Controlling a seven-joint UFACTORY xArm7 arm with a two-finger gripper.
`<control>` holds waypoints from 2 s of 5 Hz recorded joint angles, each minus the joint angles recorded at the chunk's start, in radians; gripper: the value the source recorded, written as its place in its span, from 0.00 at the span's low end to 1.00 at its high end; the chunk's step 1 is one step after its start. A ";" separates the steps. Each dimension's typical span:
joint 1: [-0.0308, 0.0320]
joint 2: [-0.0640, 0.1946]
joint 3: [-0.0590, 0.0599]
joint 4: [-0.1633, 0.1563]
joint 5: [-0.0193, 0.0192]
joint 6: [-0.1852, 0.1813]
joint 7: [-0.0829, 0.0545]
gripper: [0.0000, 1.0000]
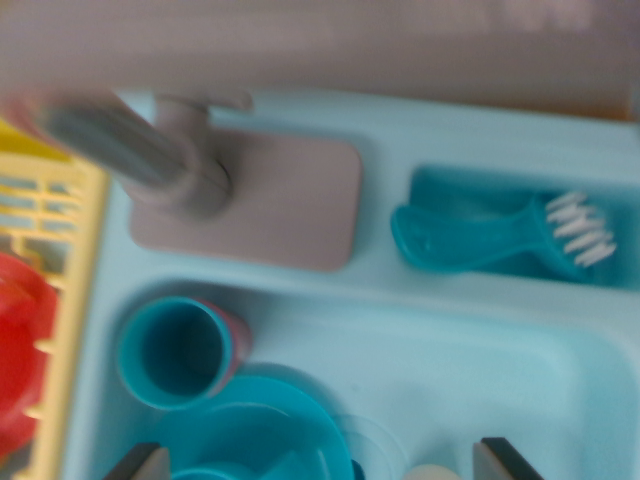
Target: Pick detergent from the sink
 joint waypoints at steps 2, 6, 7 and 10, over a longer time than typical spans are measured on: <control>-0.0041 0.005 -0.009 -0.043 0.0080 -0.045 -0.026 0.00; -0.0114 0.014 -0.024 -0.119 0.0223 -0.123 -0.072 0.00; -0.0114 0.014 -0.024 -0.119 0.0223 -0.123 -0.072 0.00; -0.0177 0.021 -0.037 -0.185 0.0345 -0.192 -0.112 0.00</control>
